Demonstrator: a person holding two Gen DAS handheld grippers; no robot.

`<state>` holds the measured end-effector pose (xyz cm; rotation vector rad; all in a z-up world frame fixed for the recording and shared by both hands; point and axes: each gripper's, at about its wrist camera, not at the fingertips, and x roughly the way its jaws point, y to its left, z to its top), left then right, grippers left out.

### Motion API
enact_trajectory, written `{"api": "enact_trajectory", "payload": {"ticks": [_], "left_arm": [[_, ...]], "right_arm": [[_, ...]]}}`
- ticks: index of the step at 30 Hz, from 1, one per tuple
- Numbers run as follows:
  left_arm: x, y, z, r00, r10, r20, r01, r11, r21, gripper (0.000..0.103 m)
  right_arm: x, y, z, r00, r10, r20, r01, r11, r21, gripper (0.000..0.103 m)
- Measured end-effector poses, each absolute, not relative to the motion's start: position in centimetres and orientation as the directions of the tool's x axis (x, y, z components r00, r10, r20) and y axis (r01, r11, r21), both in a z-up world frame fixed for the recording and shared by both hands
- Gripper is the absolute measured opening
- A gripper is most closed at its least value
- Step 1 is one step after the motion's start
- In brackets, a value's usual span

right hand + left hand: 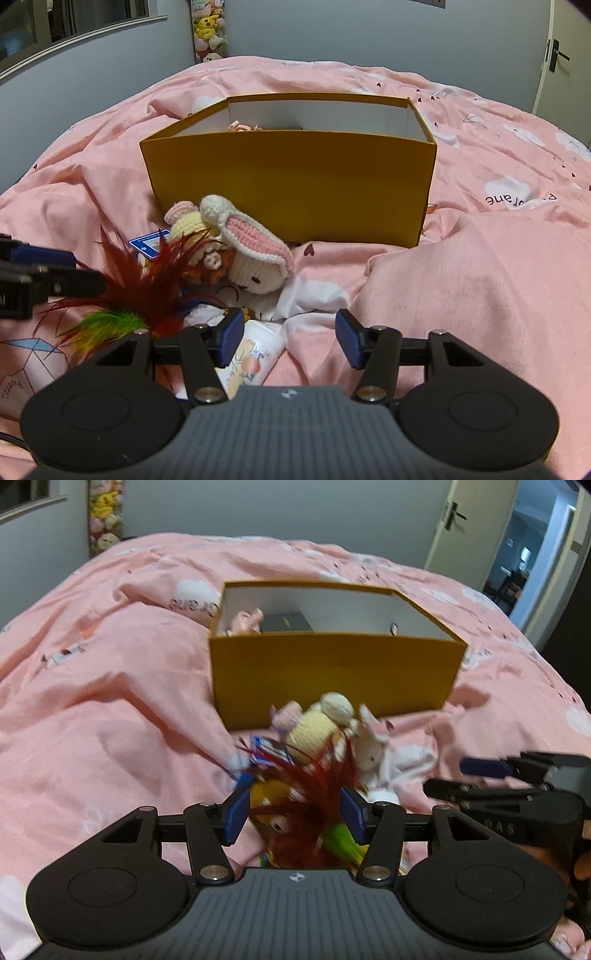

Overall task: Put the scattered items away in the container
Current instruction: 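Withdraw both tools from the orange box back toward the plush pile, then reach the left tool to the red panda plush while the right tool approaches the crochet bunny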

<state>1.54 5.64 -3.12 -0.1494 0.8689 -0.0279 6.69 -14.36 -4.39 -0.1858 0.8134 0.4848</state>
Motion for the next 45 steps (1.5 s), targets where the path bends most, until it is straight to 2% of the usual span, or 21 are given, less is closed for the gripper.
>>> {"api": "enact_trajectory", "payload": {"ticks": [6,12,14,15,17,21,23,24,27,29,34,45], "left_arm": [[2.6,6.0,-3.3,0.655,-0.076,-0.752,-0.043,0.990,-0.138,0.063],[3.9,6.3,-4.7,0.608,-0.078,-0.790,-0.069,0.986,-0.151,0.063],[4.2,6.5,-5.1,0.594,-0.106,-0.798,-0.071,0.981,-0.183,0.057],[4.3,6.5,-5.2,0.588,-0.123,-0.800,-0.065,0.978,-0.198,0.053],[4.6,6.2,-5.6,0.575,-0.157,-0.803,-0.042,0.975,-0.220,0.053],[4.9,5.3,-6.1,0.554,-0.187,-0.811,-0.007,0.973,-0.229,0.053],[5.2,4.9,-6.5,0.541,-0.192,-0.819,0.002,0.974,-0.227,0.041],[5.3,4.7,-6.6,0.536,-0.194,-0.822,0.010,0.975,-0.223,0.026],[5.1,4.3,-6.5,0.539,-0.200,-0.818,0.029,0.975,-0.219,0.006],[5.0,4.2,-6.3,0.544,-0.207,-0.813,0.037,0.974,-0.224,0.002],[4.3,3.8,-5.3,0.563,-0.239,-0.791,0.073,0.968,-0.241,0.000],[5.6,0.4,-1.7,0.607,-0.398,-0.688,0.225,0.916,-0.331,0.000]], "right_arm": [[7.2,-13.8,-4.8,0.579,0.336,-0.743,-0.497,0.868,0.005,0.058],[7.8,-13.2,-5.8,0.549,0.331,-0.767,-0.512,0.859,0.004,0.057],[8.0,-12.9,-6.0,0.545,0.338,-0.767,-0.523,0.852,0.004,0.056],[8.0,-12.8,-6.1,0.543,0.342,-0.767,-0.530,0.848,0.003,0.053],[8.2,-12.4,-6.3,0.538,0.346,-0.769,-0.543,0.840,-0.002,0.047],[8.7,-12.0,-7.0,0.520,0.336,-0.785,-0.546,0.838,-0.003,0.046],[8.8,-12.1,-7.1,0.516,0.334,-0.789,-0.543,0.840,-0.001,0.046],[8.9,-12.1,-7.2,0.516,0.332,-0.789,-0.542,0.840,-0.001,0.046],[8.9,-12.1,-7.2,0.519,0.327,-0.790,-0.537,0.844,-0.003,0.046],[9.1,-12.2,-7.1,0.525,0.323,-0.788,-0.528,0.849,-0.004,0.046],[9.4,-13.2,-6.1,0.566,0.305,-0.766,-0.483,0.876,-0.008,0.046],[10.0,-17.0,-1.8,0.697,0.239,-0.676,-0.349,0.937,-0.029,0.046]]}}
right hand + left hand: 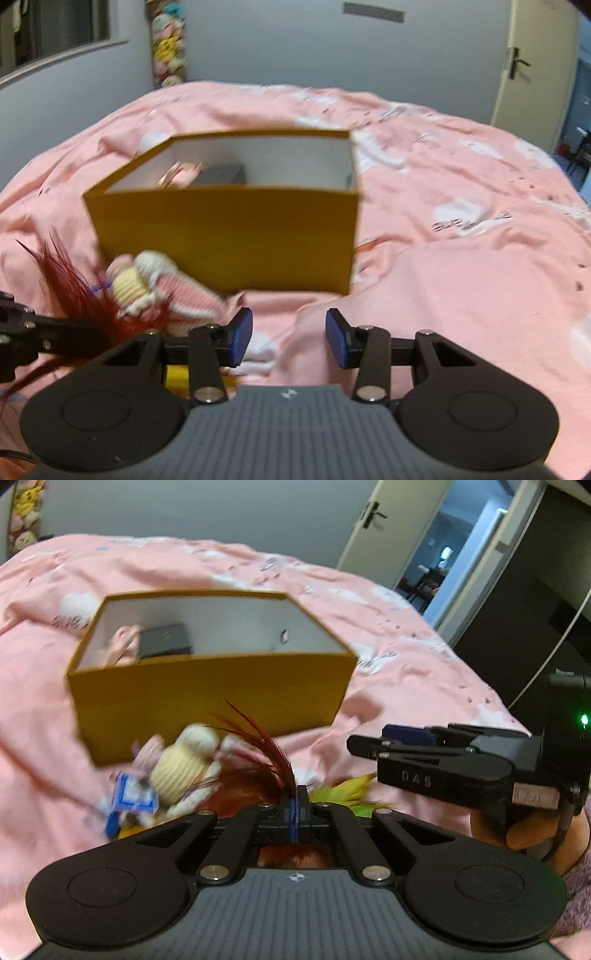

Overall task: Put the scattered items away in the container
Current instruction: 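Reach the left tool to the red panda plush while the right tool approaches the crochet bunny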

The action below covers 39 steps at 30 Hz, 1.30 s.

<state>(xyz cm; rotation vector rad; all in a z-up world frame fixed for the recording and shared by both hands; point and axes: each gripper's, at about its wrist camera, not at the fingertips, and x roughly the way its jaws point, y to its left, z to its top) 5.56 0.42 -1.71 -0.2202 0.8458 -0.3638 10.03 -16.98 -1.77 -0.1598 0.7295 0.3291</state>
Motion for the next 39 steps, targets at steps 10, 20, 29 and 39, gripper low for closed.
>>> {"api": "enact_trajectory", "payload": {"ticks": [10,20,29,39], "left_arm": [[11.6,-3.1,-3.4,0.568,-0.479,-0.669,0.280,0.877,-0.390,0.000],[11.3,-1.0,-5.0,0.563,-0.400,-0.723,0.194,0.914,-0.355,0.037],[7.4,2.8,-2.2,0.663,-0.255,-0.704,0.101,0.962,-0.253,0.049],[5.1,7.8,-3.4,0.602,-0.136,-0.787,-0.181,0.937,-0.300,0.048]], "right_arm": [[11.2,-19.1,-1.7,0.729,0.178,-0.661,-0.273,0.961,-0.042,0.046],[11.3,-19.3,-2.2,0.735,0.203,-0.647,-0.281,0.959,-0.018,0.048],[9.8,-17.6,-1.5,0.738,0.339,-0.584,-0.405,0.914,0.019,0.049],[7.4,-14.4,-0.4,0.610,0.575,-0.546,-0.637,0.765,0.093,0.044]]}}
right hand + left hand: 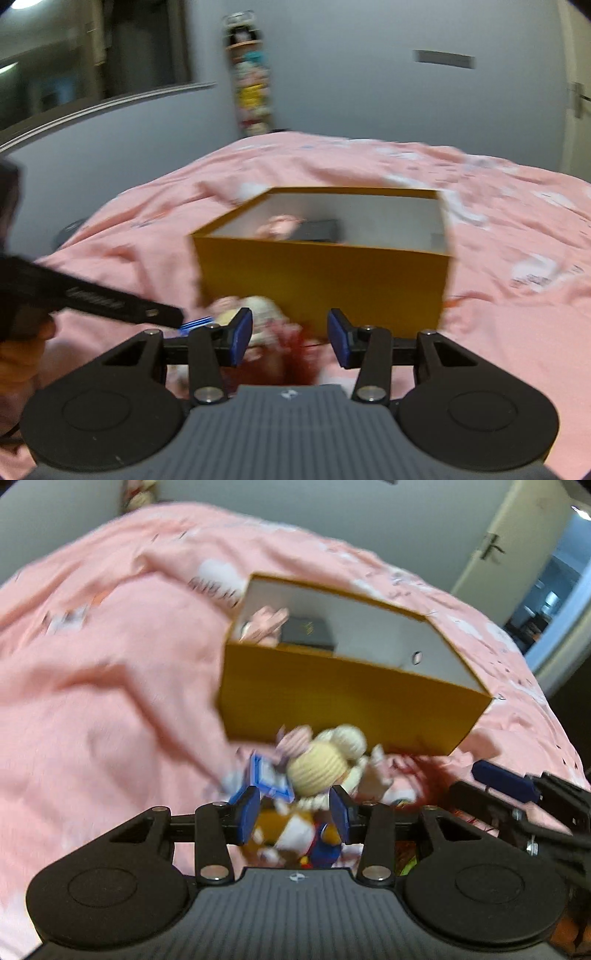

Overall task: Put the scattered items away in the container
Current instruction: 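Reach the left tool to the red panda plush while the right tool approaches the crochet bunny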

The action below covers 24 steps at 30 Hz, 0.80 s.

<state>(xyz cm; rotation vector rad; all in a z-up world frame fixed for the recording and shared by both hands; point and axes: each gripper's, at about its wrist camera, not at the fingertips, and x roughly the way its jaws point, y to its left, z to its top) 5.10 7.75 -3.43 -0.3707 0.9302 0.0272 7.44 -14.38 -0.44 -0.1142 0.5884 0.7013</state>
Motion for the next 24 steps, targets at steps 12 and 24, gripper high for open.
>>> {"api": "enact_trajectory", "payload": {"ticks": [12,24], "left_arm": [[5.2,7.4,-8.0,0.466,-0.285,-0.838,-0.252,0.865,-0.434,0.048],[7.1,7.4,-11.7,0.425,-0.368,-0.827,-0.322,0.793,-0.518,0.050]], "right_arm": [[5.6,-9.4,-4.3,0.413,0.568,-0.712,-0.798,0.602,0.017,0.016],[8.1,-9.4,-7.6,0.436,0.427,-0.792,-0.714,0.700,-0.016,0.009]]}}
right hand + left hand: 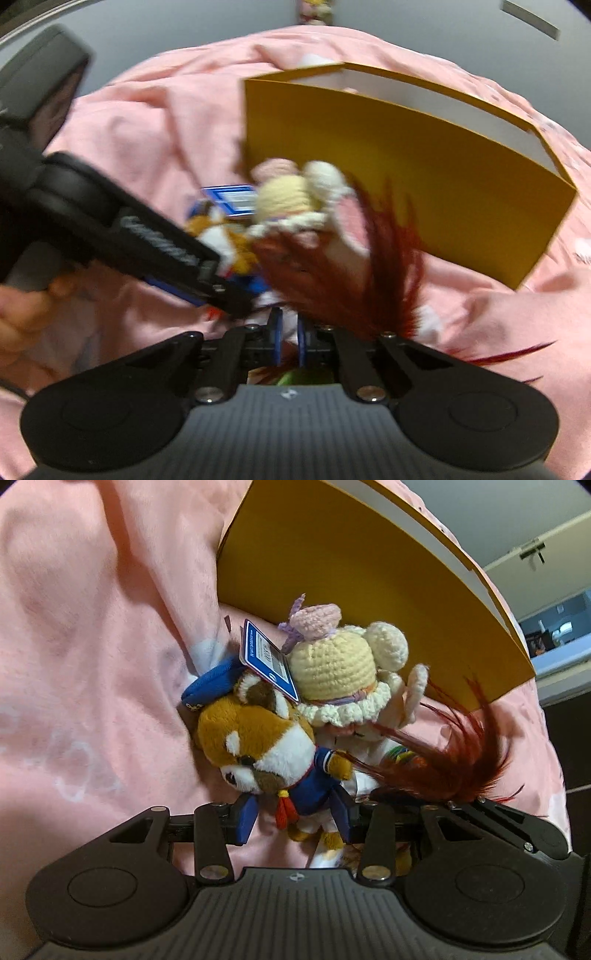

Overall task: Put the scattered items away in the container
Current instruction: 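Reach the left tool to the red panda plush while the right tool approaches the crochet bunny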

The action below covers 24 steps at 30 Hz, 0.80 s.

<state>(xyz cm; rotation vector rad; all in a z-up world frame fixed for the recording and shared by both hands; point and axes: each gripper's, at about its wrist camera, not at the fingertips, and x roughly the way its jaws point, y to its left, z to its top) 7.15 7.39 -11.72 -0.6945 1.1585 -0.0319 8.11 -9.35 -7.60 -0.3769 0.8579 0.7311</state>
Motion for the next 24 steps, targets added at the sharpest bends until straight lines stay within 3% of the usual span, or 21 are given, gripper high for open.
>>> {"api": "enact_trajectory", "payload": {"ticks": [14,16,19,24], "left_arm": [[7.8,6.5,-13.2,0.483,-0.353,-0.802,-0.446,0.689,-0.572,0.059],[7.9,6.4,-13.5,0.480,-0.344,-0.807,-0.467,0.679,-0.567,0.060],[7.9,6.4,-13.7,0.474,-0.341,-0.812,-0.477,0.676,-0.562,0.061],[7.7,5.6,-12.5,0.444,-0.311,-0.840,-0.429,0.749,-0.505,0.054]], "right_arm": [[10.8,-11.7,-7.6,0.468,0.428,-0.773,-0.618,0.784,0.059,0.012],[11.0,-11.8,-7.5,0.487,0.434,-0.758,-0.613,0.788,0.058,0.014],[11.3,-11.6,-7.2,0.516,0.444,-0.733,-0.624,0.781,0.034,0.035],[11.8,-11.0,-7.3,0.531,0.460,-0.712,-0.651,0.759,0.004,0.036]]}}
